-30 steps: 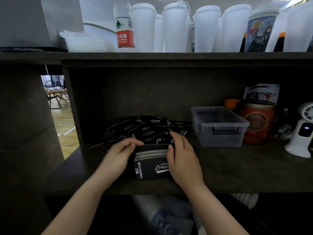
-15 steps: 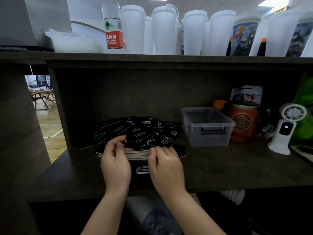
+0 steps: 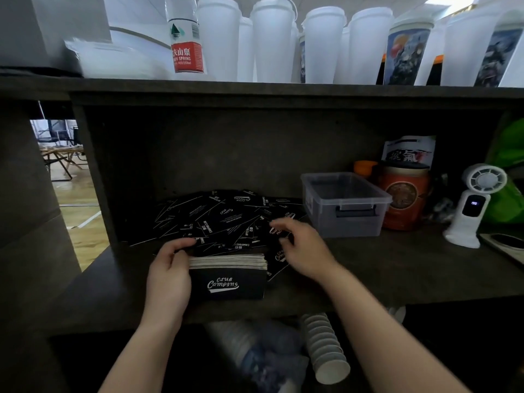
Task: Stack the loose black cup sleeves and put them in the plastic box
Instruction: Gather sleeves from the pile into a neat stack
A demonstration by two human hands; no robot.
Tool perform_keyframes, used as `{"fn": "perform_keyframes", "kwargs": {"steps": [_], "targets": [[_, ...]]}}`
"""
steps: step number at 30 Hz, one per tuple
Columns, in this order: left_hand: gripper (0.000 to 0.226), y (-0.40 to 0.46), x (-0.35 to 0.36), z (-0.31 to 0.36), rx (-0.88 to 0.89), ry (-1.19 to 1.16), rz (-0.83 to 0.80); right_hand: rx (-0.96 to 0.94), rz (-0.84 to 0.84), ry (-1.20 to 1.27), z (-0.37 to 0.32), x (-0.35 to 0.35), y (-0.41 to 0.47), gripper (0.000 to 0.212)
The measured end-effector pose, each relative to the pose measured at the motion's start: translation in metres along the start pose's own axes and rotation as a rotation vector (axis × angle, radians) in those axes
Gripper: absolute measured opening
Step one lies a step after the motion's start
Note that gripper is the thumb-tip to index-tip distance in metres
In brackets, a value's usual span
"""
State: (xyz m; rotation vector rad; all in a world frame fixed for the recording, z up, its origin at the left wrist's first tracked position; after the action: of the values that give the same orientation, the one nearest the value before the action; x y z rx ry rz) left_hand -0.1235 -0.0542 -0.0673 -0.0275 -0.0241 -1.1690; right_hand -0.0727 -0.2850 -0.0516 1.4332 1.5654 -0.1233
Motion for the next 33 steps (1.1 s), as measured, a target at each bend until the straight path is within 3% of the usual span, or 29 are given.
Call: {"fn": "perform_keyframes", "kwargs": {"steps": [3,5,9,15,22,27,30,33], "targets": [[0.034,0.002,0.001,-0.002,0.013,0.005,0.03,-0.006,-0.481,-0.277,0.03,-0.017,-0.001,0.052],[0.034,0.004,0.001,-0.005,0.025,0.007,0.046,-0.039,-0.548,-0.339,0.031,-0.021,0.0,0.055],[0.032,0.005,0.002,-0.008,0.044,-0.001,0.072,-0.088,-0.535,-0.458,0.029,-0.031,0.004,0.052],[0.032,0.003,0.004,-0.009,0.056,-0.008,0.141,0.037,-0.497,-0.236,0.036,-0.037,0.002,0.027],[0.032,-0.001,0.005,-0.008,0.071,-0.01,0.186,0.018,0.002,0.035,0.011,-0.04,0.005,0.014],[0.028,0.003,0.008,-0.012,0.089,-0.022,0.185,-0.261,-0.046,0.111,-0.046,0.001,0.0,0.017],[0.027,0.004,0.006,-0.01,0.083,-0.039,0.142,-0.288,-0.092,0.172,-0.07,0.022,-0.008,0.02],[0.029,-0.002,0.006,-0.005,0.098,-0.042,0.114,-0.365,-0.092,-0.059,-0.076,0.039,-0.017,0.031]]}}
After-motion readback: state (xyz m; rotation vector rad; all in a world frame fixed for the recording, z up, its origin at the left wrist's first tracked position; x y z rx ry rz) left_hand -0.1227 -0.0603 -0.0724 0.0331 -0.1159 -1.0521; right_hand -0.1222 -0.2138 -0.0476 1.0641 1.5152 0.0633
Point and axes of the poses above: each hand's wrist, its own y-axis towards the middle knuckle, its own x-axis out of the palm, z = x × y, the point moved 1 cm from there along y, towards the middle knuckle, and after that the axes turned 15 degrees about -x, right-handed, at the moved point
